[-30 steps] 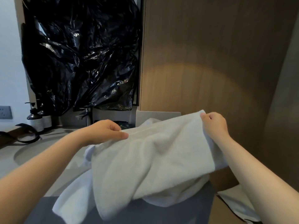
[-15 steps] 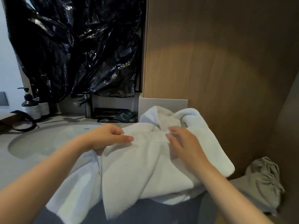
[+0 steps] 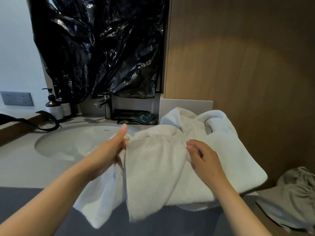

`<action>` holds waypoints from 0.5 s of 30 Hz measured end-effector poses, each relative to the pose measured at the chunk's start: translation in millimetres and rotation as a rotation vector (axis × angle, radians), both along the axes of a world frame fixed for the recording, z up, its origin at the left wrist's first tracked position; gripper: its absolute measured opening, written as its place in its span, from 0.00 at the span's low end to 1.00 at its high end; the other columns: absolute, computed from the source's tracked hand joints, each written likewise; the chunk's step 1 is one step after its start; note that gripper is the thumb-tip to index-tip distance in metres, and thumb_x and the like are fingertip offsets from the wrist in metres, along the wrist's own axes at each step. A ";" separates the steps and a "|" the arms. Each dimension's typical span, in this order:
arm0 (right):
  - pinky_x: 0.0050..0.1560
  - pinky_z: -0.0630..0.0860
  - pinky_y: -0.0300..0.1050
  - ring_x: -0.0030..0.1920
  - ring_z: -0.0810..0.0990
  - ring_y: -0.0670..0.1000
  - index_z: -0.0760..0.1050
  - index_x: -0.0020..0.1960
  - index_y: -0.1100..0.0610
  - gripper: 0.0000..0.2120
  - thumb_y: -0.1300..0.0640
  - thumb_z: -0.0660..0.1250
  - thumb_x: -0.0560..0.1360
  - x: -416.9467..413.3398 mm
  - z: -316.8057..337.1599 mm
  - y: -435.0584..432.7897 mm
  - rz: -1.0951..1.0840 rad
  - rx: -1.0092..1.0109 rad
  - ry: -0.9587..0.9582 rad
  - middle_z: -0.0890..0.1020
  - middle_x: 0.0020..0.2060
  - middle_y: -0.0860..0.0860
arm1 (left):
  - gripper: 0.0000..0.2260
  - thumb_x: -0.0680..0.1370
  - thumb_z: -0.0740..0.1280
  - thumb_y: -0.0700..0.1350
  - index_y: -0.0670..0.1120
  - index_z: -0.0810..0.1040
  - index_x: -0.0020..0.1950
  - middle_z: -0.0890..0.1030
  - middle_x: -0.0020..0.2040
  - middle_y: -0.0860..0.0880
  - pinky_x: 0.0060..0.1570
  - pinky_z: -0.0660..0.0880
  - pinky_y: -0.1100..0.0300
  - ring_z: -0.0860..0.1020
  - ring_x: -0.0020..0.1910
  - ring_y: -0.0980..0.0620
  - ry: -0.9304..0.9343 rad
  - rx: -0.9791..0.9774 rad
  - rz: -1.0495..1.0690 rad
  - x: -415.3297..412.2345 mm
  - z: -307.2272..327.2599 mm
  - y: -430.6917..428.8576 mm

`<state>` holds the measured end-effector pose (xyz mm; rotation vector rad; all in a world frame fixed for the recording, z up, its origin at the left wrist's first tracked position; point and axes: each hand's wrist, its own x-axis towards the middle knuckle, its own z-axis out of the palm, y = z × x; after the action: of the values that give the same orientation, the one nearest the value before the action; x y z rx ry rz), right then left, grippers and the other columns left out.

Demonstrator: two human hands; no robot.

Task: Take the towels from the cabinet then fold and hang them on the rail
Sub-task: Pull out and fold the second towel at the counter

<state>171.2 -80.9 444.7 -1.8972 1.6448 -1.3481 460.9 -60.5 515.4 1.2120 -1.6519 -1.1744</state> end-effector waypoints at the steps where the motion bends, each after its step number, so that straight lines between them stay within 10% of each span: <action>1: 0.58 0.70 0.33 0.55 0.76 0.39 0.74 0.61 0.42 0.22 0.34 0.54 0.75 0.2 -0.3 0.7 0.005 -0.007 -0.006 0.77 0.58 0.37 | 0.34 0.76 0.51 0.68 0.39 0.81 0.44 0.79 0.38 0.41 0.43 0.74 0.54 0.76 0.37 0.45 0.079 0.036 -0.032 1.5 0.8 -0.5; 10: 0.51 0.67 0.26 0.52 0.77 0.38 0.74 0.59 0.40 0.24 0.31 0.53 0.72 1.7 0.6 2.5 0.009 -0.030 -0.047 0.76 0.55 0.34 | 0.28 0.64 0.65 0.74 0.55 0.85 0.52 0.85 0.52 0.52 0.58 0.73 0.53 0.82 0.49 0.53 -0.044 -0.054 -0.052 16.2 -4.1 15.7; 15: 0.50 0.66 0.24 0.51 0.77 0.38 0.74 0.58 0.40 0.15 0.37 0.56 0.76 1.6 0.7 2.4 0.003 -0.032 -0.040 0.76 0.54 0.34 | 0.06 0.77 0.68 0.49 0.52 0.85 0.45 0.85 0.46 0.53 0.52 0.75 0.54 0.83 0.44 0.56 -0.131 -0.257 0.083 0.4 -2.7 25.9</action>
<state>172.9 -78.5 445.5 -1.8775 1.6101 -1.4104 461.3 -34.7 512.6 1.2003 -1.7694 -0.8172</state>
